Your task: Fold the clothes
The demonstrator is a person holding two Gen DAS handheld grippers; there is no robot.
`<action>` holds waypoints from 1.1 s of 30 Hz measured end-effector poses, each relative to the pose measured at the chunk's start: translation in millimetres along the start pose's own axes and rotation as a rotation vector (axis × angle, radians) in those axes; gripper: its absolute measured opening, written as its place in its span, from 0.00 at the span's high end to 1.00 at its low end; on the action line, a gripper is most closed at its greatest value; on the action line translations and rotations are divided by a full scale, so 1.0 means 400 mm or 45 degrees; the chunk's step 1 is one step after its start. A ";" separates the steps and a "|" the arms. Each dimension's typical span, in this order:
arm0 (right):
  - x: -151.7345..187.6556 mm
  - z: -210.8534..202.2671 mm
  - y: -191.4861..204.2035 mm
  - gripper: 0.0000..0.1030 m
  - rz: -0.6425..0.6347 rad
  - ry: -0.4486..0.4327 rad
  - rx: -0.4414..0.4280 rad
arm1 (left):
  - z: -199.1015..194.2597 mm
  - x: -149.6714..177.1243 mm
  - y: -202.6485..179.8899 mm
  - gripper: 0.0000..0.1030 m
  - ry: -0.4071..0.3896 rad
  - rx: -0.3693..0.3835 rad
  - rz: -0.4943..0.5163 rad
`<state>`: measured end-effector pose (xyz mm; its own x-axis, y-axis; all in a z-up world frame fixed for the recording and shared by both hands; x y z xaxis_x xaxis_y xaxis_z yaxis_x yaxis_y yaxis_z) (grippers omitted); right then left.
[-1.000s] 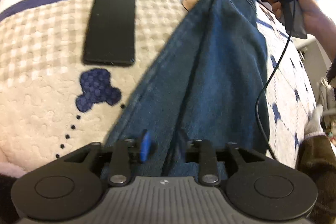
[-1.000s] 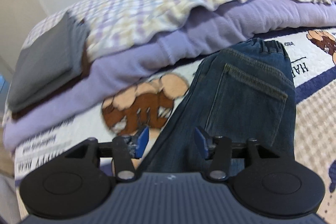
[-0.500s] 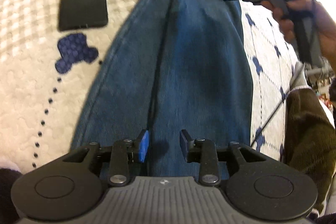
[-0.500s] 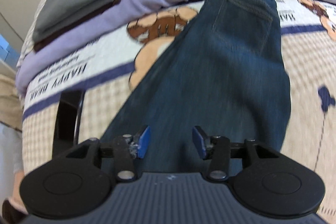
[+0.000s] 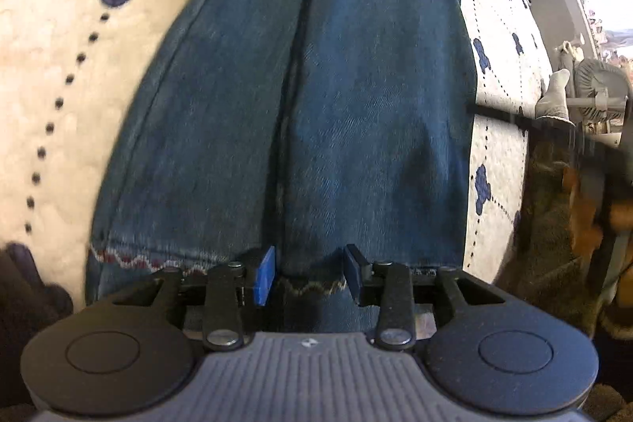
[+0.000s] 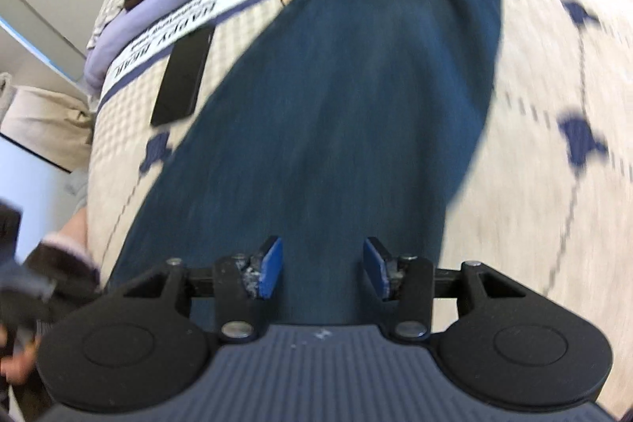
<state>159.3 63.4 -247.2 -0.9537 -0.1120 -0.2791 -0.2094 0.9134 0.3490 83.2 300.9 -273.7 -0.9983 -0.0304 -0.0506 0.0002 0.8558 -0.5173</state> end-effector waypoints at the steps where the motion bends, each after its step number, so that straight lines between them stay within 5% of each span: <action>1: 0.035 -0.005 -0.011 0.52 0.018 0.018 -0.005 | -0.003 0.006 0.003 0.60 -0.004 -0.001 -0.001; 7: 0.193 -0.008 -0.084 0.52 0.158 0.113 -0.044 | -0.001 0.018 0.016 0.56 0.019 0.074 -0.060; 15: 0.309 0.027 -0.090 0.52 0.300 0.262 -0.258 | 0.039 0.049 0.012 0.61 0.081 0.164 -0.157; 17: 0.322 0.034 -0.089 0.50 0.327 0.275 -0.299 | 0.040 0.050 0.023 0.81 0.066 0.129 -0.187; 18: 0.327 0.036 -0.088 0.52 0.328 0.270 -0.322 | 0.038 0.051 0.022 0.83 0.058 0.126 -0.196; 22: 0.328 0.020 -0.079 0.84 0.346 0.236 -0.404 | 0.005 0.050 0.002 0.86 -0.005 0.078 -0.166; 33: 0.277 -0.106 0.097 0.86 0.203 0.089 -0.587 | -0.240 0.020 -0.057 0.87 -0.224 -0.077 0.023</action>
<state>36.3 69.9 -226.5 -0.9906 -0.0252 -0.1346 -0.1180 0.6550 0.7464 69.5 330.8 -180.3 -0.9723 -0.0999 -0.2111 0.0095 0.8862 -0.4632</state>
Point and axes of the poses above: each gripper's, at about its wrist camera, not at the fingertips, and z roughly the way its jaws point, y to its left, x to its underside, the point moved 7 cm from there along z, roughly the way its jaws point, and after that the axes turned 4 degrees about z, right-handed, at the moved point
